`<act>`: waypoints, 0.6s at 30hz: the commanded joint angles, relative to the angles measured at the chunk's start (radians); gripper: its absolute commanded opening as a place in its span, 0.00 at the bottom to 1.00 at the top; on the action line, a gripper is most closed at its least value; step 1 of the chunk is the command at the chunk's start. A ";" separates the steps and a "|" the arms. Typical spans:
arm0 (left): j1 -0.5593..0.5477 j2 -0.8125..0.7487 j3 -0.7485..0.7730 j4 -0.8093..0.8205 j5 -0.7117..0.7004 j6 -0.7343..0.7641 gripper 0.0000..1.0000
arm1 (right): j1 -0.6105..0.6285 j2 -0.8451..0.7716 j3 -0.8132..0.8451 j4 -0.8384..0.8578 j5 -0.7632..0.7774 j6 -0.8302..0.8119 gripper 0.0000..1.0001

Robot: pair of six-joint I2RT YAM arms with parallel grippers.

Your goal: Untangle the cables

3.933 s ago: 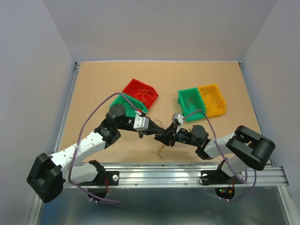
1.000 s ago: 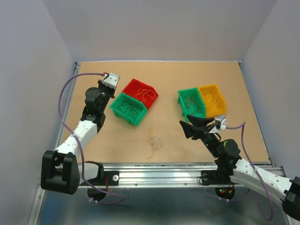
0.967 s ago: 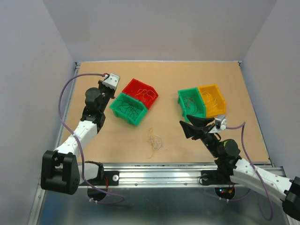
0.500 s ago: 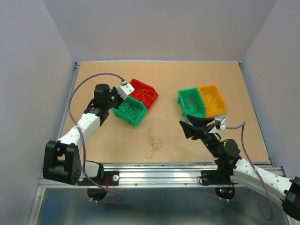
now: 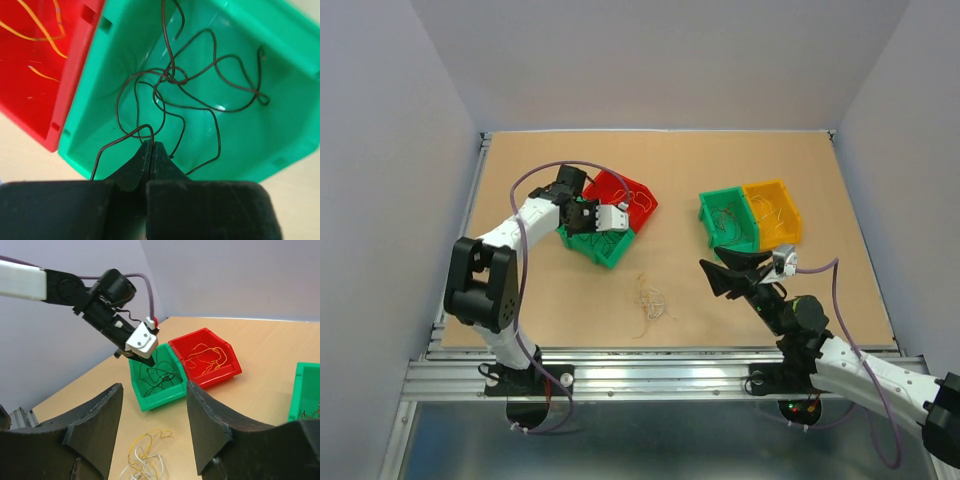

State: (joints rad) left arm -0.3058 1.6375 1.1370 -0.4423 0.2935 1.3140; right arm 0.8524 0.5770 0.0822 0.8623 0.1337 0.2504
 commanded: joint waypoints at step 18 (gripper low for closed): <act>-0.131 0.281 0.296 -0.383 -0.241 0.254 0.12 | 0.005 0.023 0.033 0.021 -0.013 -0.002 0.58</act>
State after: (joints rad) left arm -0.4206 1.9045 1.3849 -0.7502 0.0818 1.5326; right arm 0.8524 0.6029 0.0826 0.8600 0.1234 0.2508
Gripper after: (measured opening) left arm 0.106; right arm 0.580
